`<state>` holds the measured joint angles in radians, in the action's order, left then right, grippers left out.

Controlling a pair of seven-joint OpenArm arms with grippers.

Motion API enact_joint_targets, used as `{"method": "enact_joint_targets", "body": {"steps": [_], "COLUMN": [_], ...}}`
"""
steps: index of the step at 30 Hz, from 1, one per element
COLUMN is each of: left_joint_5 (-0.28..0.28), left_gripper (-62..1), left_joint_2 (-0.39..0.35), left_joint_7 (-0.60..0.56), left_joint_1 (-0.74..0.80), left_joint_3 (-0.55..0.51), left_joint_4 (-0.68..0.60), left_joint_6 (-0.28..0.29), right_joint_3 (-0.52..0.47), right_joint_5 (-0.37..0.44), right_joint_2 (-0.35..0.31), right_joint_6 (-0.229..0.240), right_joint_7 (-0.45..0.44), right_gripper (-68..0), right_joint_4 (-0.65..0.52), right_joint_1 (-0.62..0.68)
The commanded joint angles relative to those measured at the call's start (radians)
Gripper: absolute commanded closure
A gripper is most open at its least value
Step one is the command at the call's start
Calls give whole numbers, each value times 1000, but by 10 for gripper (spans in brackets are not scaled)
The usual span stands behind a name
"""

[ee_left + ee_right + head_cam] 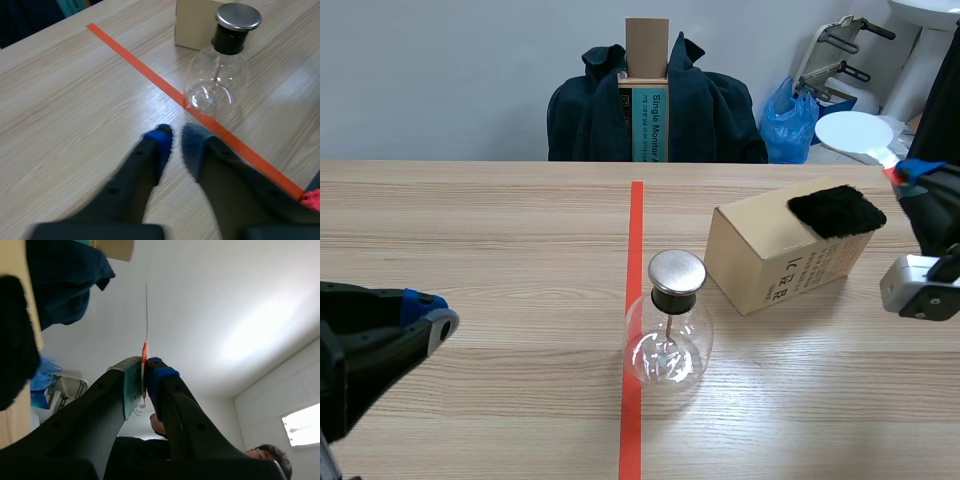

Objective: Do the electroscope experiment.
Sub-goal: 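Bring the plate to the electroscope and point at the metal foil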

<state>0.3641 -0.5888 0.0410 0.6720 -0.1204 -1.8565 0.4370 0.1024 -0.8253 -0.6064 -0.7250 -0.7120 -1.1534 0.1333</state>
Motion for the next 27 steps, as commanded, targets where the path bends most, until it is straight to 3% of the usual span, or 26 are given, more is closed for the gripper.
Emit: {"method": "enact_joint_targets", "body": {"steps": [1,8,16,22,27], "left_joint_5": [15,17,13,9,-14], "left_gripper": [-18,-18,-18,-18,-18], "left_joint_2": [-30,-103,-124,-119,-66], "left_joint_7": [-19,-112,-286,-398,-454], "left_joint_1": [-52,-269,-491,-626,-723], "left_joint_3": [-2,72,265,485,642], "left_joint_4": [34,264,573,718,800], "left_joint_6": [30,146,259,259,259], "right_joint_3": [-35,-110,-175,-198,-222], "right_joint_5": [31,118,151,161,182], "right_joint_2": [-17,-14,-14,-14,-14], "right_joint_6": [-58,-58,-58,-58,-58], "right_joint_7": [3,3,10,18,17], "right_gripper": [-8,-8,-8,-9,-9], "right_joint_4": [-51,-187,-333,-400,-430], "right_joint_1": [21,123,245,304,304]}}
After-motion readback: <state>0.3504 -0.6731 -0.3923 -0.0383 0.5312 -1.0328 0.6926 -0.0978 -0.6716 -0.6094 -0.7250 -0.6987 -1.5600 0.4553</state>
